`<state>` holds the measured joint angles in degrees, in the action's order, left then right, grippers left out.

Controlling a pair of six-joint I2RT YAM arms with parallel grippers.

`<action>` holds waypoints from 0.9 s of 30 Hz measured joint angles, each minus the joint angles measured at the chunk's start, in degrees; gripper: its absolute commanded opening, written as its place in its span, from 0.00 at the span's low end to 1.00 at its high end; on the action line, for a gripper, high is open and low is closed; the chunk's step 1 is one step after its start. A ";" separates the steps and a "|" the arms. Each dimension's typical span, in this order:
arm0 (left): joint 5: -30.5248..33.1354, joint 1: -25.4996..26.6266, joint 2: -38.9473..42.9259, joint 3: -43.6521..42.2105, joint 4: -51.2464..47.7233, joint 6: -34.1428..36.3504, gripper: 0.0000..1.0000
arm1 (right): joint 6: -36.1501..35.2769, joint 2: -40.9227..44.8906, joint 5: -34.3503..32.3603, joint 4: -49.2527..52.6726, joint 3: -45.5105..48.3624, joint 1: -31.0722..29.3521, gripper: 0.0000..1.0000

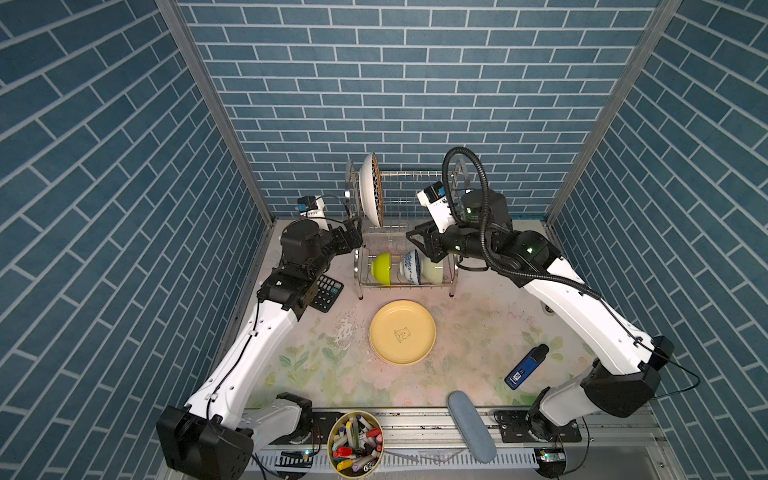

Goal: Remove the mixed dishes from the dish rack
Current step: 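Raise the right gripper to the patterned plate while the left moves behind it, then close the right gripper on the patterned plate's orange rim in the rack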

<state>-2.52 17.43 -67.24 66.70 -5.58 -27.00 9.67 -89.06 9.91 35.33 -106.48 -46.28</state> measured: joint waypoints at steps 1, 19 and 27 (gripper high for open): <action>0.00 -0.07 -0.79 0.90 0.11 0.42 0.85 | 0.02 -1.42 1.18 0.28 -1.68 1.03 0.33; -3.08 -4.50 -9.16 8.13 0.33 1.90 0.71 | 0.55 -22.95 13.16 6.19 -31.08 4.26 0.33; -4.26 -5.42 -11.17 9.57 0.33 2.86 0.57 | 1.99 -27.02 15.41 4.09 -33.51 4.46 0.34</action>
<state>-6.79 12.01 -78.41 76.27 -5.26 -24.14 11.66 -116.07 25.32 39.42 -139.98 -41.82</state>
